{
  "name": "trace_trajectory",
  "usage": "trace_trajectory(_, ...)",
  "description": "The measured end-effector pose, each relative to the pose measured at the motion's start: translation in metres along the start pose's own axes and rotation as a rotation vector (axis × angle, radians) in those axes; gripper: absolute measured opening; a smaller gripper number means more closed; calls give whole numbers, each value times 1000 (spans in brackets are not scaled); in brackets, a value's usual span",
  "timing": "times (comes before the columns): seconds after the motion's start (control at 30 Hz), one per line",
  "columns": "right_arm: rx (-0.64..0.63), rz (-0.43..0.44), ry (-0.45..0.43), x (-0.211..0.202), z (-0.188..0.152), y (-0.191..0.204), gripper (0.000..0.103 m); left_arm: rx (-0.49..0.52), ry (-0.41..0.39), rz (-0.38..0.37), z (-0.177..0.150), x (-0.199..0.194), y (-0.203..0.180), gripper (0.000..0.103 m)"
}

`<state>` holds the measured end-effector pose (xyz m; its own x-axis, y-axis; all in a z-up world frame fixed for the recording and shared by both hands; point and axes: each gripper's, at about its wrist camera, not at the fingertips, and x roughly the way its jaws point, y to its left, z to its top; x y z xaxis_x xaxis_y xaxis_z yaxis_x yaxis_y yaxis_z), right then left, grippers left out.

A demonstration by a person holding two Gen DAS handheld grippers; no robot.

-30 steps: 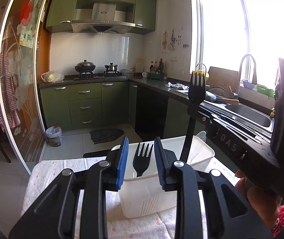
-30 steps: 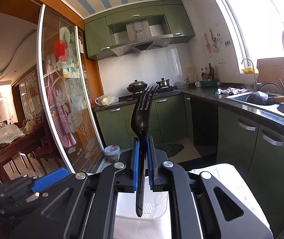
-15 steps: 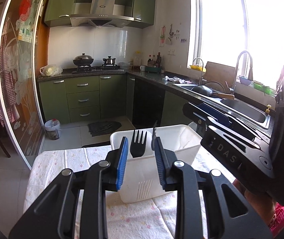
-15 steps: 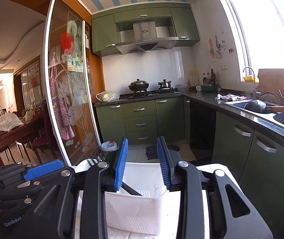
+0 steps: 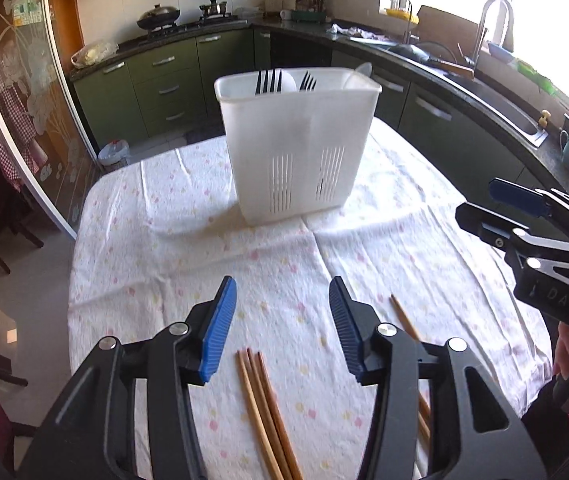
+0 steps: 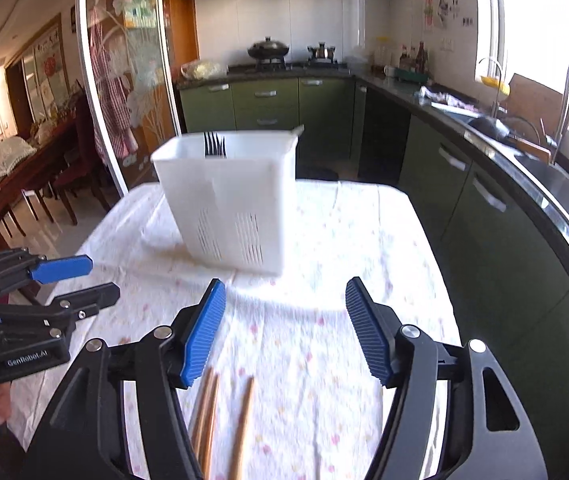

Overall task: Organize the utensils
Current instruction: 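Move both tools back down toward the wooden chopsticks, then close the left gripper on a chopstick while the right gripper closes on another chopstick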

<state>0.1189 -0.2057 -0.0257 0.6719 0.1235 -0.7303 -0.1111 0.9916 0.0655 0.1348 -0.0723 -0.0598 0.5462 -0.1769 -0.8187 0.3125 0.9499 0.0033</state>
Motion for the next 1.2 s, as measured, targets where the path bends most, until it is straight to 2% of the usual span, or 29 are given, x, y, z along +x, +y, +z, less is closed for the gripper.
trace_trajectory(0.13,-7,15,186,0,-41,-4,54,-30,203,-27,-36,11,6,46)
trace_trajectory(0.23,-15,45,306,4,-66,1,41,-81,345,-56,-60,20,12,46)
trace_trajectory(0.3,-22,59,365,5,-76,5,32,-108,426,-74,-74,25,15,46)
trace_trajectory(0.37,-24,79,422,9,-75,9,28,-131,477,-78,-81,27,16,46)
trace_trajectory(0.47,-2,116,509,22,-77,14,20,-149,514,-70,-87,30,21,45)
trace_trajectory(0.63,8,130,587,43,-81,20,20,-201,568,-52,-81,43,34,40)
trace_trajectory(0.77,-9,116,607,51,-77,26,20,-226,613,-42,-78,55,43,40)
trace_trajectory(1.0,-36,72,670,69,-71,31,19,-202,634,-29,-81,58,41,40)
trace_trajectory(1.2,-69,26,726,78,-65,45,10,-223,641,-16,-71,66,48,40)
